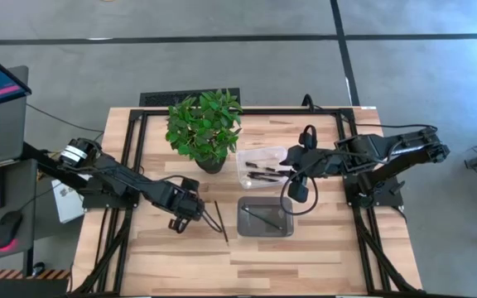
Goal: Sort pens & pencils
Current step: Put the brown pencil into the black bin
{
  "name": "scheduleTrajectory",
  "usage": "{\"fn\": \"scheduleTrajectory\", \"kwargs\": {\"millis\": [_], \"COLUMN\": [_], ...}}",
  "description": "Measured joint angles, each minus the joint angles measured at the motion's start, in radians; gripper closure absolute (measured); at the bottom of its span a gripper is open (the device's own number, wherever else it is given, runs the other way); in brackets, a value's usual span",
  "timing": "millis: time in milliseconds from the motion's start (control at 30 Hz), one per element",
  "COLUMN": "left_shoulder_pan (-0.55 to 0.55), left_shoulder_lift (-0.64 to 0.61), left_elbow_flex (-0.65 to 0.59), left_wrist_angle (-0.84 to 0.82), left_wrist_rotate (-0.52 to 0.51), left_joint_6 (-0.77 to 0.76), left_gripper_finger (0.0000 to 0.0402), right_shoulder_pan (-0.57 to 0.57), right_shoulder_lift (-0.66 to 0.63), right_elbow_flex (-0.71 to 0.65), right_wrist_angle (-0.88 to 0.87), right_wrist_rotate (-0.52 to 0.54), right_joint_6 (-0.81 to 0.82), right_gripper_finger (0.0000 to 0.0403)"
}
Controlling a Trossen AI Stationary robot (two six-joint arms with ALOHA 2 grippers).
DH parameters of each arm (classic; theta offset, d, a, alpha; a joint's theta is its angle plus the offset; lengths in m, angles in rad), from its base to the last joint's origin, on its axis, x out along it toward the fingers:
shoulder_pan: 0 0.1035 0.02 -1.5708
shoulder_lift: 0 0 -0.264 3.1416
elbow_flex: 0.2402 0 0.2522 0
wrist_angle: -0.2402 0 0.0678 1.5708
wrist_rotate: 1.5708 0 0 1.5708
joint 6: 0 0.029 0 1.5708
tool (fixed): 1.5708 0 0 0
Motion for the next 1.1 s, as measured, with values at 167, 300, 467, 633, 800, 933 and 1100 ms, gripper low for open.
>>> {"fn": "scheduleTrajectory", "kwargs": {"millis": [167, 300, 467, 633, 800, 933, 1100], "left_shoulder_pan": [0.001, 0.023, 0.075, 0.128, 0.159, 0.161, 0.16], "left_shoulder_lift": [0.0, -0.001, -0.001, -0.001, 0.001, 0.032, 0.093], "left_elbow_flex": [0.026, 0.028, 0.028, 0.028, 0.027, 0.026, 0.031], "left_wrist_angle": [0.002, 0.0, 0.001, -0.004, -0.003, -0.006, -0.002], "left_wrist_rotate": [0.002, 0.022, 0.1, 0.152, 0.208, 0.211, 0.183], "left_joint_6": [0.034, 0.039, 0.04, 0.057, 0.074, 0.074, 0.073], "left_gripper_finger": [0.0288, 0.0288, 0.0288, 0.0288, 0.0288, 0.0288, 0.0288], "right_shoulder_pan": [0.0, 0.0, 0.0, 0.0, 0.0, 0.0, 0.0], "right_shoulder_lift": [0.0, 0.0, 0.0, 0.0, 0.0, 0.0, 0.0], "right_elbow_flex": [0.0, 0.0, 0.0, 0.0, 0.0, 0.0, 0.0], "right_wrist_angle": [0.0, 0.0, 0.0, 0.0, -0.004, -0.02, -0.025], "right_wrist_rotate": [0.0, 0.0, 0.0, 0.0, 0.0, 0.0, 0.0], "right_joint_6": [0.001, 0.001, 0.001, 0.001, 0.001, 0.001, 0.002], "right_gripper_finger": [0.0265, 0.0264, 0.0266, 0.0264, 0.0266, 0.0264, 0.0266]}}
